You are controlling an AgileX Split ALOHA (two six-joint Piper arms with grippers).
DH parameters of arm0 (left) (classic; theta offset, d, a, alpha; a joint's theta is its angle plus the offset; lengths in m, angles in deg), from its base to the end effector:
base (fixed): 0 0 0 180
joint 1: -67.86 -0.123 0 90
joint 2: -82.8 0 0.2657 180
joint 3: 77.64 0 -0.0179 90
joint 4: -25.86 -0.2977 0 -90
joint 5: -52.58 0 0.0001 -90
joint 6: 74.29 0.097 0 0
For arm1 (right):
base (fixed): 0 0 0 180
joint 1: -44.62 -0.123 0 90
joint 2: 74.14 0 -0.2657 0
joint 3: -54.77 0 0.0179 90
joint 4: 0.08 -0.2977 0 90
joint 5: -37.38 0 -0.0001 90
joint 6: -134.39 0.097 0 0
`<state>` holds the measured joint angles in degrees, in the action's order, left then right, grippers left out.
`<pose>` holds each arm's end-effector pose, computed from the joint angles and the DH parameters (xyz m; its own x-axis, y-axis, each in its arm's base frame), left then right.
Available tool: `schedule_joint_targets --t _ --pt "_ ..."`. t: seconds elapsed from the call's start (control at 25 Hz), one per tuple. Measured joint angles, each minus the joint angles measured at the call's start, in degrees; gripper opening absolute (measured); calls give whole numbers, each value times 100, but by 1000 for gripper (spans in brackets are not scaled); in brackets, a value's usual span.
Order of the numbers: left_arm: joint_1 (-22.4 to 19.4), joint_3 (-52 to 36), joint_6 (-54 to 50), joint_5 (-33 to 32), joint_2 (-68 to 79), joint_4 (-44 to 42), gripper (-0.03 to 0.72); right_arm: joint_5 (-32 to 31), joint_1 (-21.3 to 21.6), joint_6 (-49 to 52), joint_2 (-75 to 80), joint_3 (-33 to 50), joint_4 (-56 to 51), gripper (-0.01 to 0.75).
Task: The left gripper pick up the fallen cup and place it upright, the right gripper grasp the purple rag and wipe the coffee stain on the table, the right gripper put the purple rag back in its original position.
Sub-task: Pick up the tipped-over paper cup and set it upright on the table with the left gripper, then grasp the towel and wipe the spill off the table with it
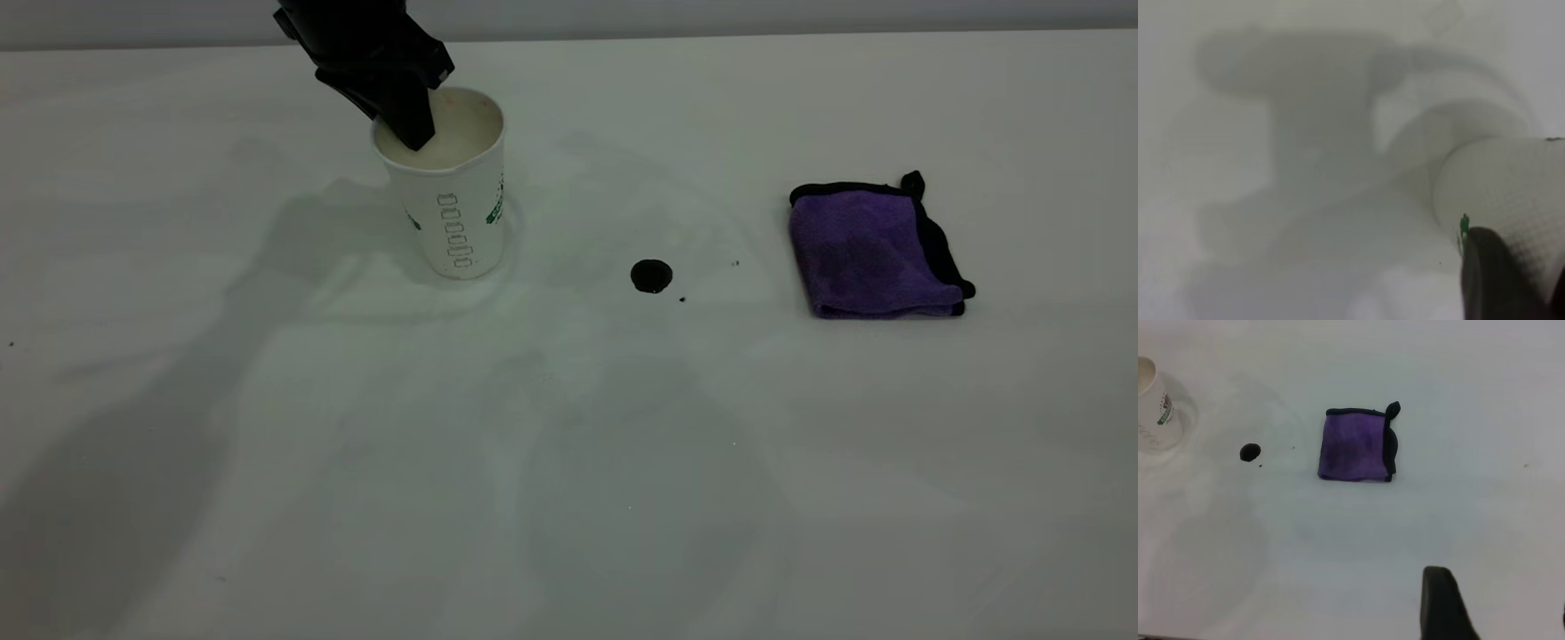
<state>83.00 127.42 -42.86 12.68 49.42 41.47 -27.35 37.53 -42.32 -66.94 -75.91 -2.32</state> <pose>0.4945 -0.1512 0.0386 -0.7544 0.5419 -0.3703 0.5965 0.8015 -0.0424 0.0568 0.0105 0.2851 -0.5245 0.0093 -0.8514 -0.1148 0.9900 0.0816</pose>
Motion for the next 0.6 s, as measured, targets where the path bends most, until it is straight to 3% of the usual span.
schedule_joint_targets --t 0.2,0.32,0.6 --pt "0 0 -144 -93 -101 0 445 0 0 0 0 0 0 466" --pt "0 0 -176 -369 -435 0 538 0 0 0 0 0 0 466" --pt "16 0 -511 -1474 -2057 -6 569 0 0 0 0 0 0 466"
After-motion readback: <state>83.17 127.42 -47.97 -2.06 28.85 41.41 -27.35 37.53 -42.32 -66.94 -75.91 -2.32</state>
